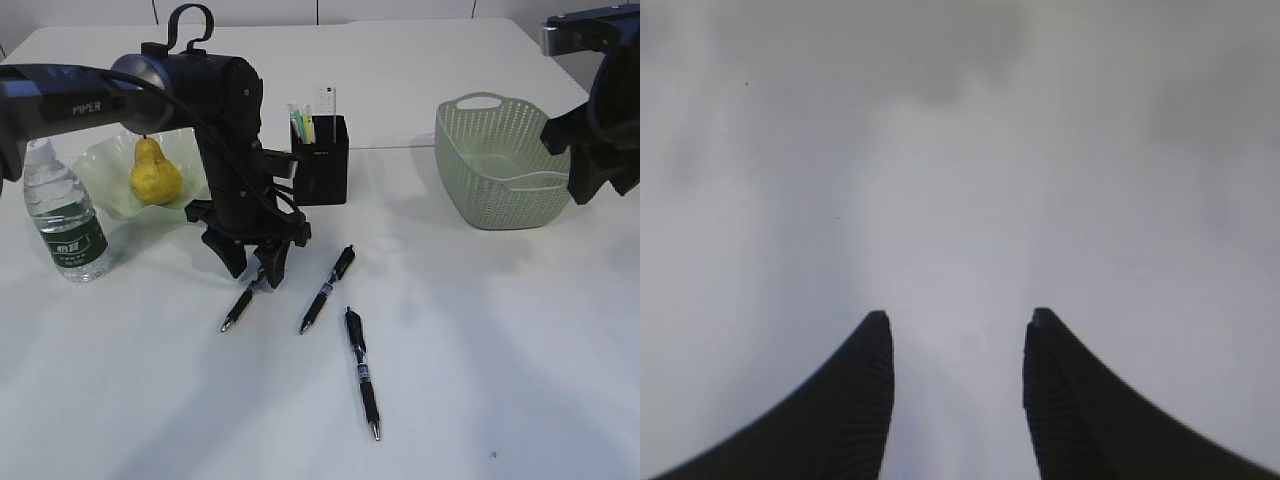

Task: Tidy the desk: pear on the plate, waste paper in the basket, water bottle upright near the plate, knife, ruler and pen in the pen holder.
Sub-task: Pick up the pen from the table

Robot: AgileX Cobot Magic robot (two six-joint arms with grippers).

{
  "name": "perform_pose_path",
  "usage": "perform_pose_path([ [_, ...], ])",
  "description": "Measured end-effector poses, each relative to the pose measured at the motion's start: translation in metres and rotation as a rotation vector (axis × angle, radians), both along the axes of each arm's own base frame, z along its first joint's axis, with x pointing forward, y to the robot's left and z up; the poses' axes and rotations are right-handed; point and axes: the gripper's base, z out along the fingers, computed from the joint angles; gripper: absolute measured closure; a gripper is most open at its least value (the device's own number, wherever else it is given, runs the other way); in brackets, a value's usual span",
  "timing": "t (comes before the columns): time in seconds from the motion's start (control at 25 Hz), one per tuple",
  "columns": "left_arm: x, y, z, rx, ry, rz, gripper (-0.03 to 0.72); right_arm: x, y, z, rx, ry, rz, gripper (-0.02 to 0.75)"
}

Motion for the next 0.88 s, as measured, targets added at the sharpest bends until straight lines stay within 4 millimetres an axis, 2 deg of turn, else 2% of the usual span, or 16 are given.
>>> perform_pose_path([
  [0.88,-0.0015,-0.0034,-0.0026,-0.034,0.024,0.012,0.293,0.0004,0.0000,0.0001,0.000,-0.004,0.000,0.386],
])
